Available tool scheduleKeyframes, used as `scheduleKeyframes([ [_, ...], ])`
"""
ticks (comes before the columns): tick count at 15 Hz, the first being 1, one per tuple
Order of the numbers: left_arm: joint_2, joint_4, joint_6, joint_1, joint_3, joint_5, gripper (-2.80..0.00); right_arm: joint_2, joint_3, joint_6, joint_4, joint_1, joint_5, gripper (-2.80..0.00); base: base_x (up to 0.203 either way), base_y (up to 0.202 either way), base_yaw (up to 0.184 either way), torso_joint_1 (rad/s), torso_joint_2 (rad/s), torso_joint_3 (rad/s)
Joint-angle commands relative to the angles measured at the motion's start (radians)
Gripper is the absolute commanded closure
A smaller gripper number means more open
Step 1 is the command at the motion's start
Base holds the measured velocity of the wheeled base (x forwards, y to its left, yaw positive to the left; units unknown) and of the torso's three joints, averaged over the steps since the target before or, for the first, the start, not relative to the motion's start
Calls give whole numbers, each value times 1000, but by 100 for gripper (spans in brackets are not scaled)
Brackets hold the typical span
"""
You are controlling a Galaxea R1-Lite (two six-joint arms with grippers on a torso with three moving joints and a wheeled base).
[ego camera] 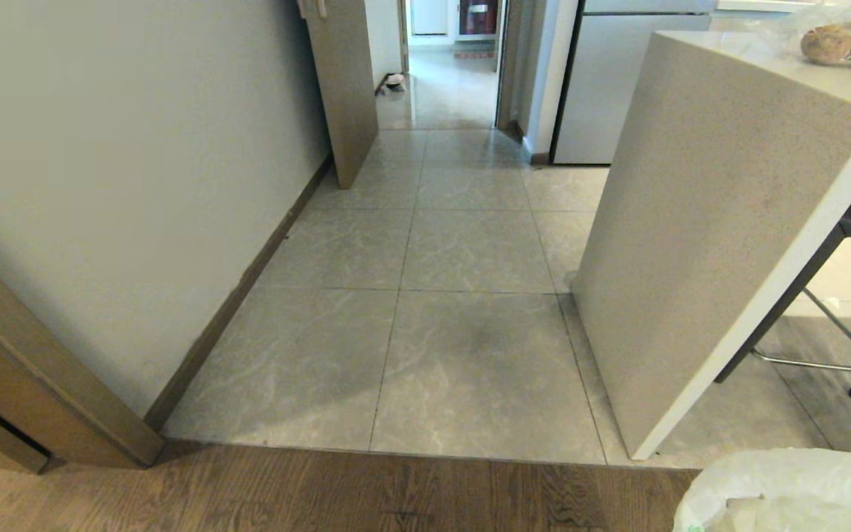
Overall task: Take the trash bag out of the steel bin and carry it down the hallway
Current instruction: Put the trash bag at the door
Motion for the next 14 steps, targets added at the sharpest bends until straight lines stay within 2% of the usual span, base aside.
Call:
scheduleKeyframes([
  [1, 0, 0, 0, 0, 0, 0, 0, 1, 0, 0, 1, 0, 0, 0, 97, 0, -6, 2, 2, 3],
  [14, 0, 0, 0, 0, 0, 0, 0, 1, 0, 0, -1, 0, 0, 0, 179, 0, -3, 2, 1, 2],
])
